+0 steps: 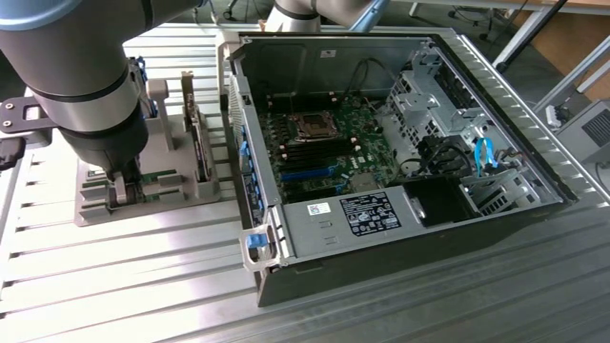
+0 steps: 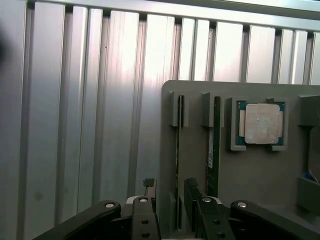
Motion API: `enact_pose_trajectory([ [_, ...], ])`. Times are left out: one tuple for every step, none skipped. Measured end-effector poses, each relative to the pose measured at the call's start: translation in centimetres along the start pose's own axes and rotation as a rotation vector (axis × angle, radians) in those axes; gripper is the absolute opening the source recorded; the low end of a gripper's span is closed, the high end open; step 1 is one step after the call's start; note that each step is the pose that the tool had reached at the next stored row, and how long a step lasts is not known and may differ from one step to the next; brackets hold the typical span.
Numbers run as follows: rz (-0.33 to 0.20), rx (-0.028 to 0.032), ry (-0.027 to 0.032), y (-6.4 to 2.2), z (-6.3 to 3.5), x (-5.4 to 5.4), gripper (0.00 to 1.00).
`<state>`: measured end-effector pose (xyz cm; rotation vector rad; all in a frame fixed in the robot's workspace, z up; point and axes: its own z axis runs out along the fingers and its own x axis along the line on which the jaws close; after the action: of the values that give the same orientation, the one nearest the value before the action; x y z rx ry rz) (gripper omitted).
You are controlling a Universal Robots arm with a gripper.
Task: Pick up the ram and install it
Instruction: 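Pick up the ram and move it above insertion slot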
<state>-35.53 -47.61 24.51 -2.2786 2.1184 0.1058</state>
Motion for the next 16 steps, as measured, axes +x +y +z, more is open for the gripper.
enact_pose_trajectory([
  [0.000,-0.0001,0.0000,0.01,0.03,-0.01,0.35],
  [0.000,0.0000,0.0000,0.03,0.08,-0.02,0.35],
  [0.000,-0.0001,0.0000,0.04,0.13,-0.02,0.35],
  [0.000,-0.0001,0.0000,0.05,0.18,-0.03,0.35],
  [0.000,0.0000,0.0000,0.08,0.25,-0.03,0.35],
  [0.000,-0.0001,0.0000,0.09,0.29,-0.03,0.35],
  [0.000,-0.0001,0.0000,0.11,0.33,-0.04,0.35],
  [0.000,-0.0001,0.0000,0.11,0.36,-0.03,0.35],
  [0.000,0.0000,0.0000,0.12,0.39,-0.04,0.35],
  [0.000,0.0000,0.0000,0.12,0.42,-0.04,0.35],
  [0.000,0.0000,0.0000,0.13,0.44,-0.04,0.35],
  [0.000,-0.0001,0.0001,0.13,0.48,-0.05,0.35],
  [0.000,-0.0001,0.0000,0.14,0.51,-0.04,0.35],
  [0.000,0.0000,0.0000,0.14,0.54,-0.05,0.35],
  [0.000,-0.0001,0.0000,0.15,0.59,-0.05,0.35],
  [0.000,0.0000,0.0000,0.16,0.62,-0.05,0.35],
])
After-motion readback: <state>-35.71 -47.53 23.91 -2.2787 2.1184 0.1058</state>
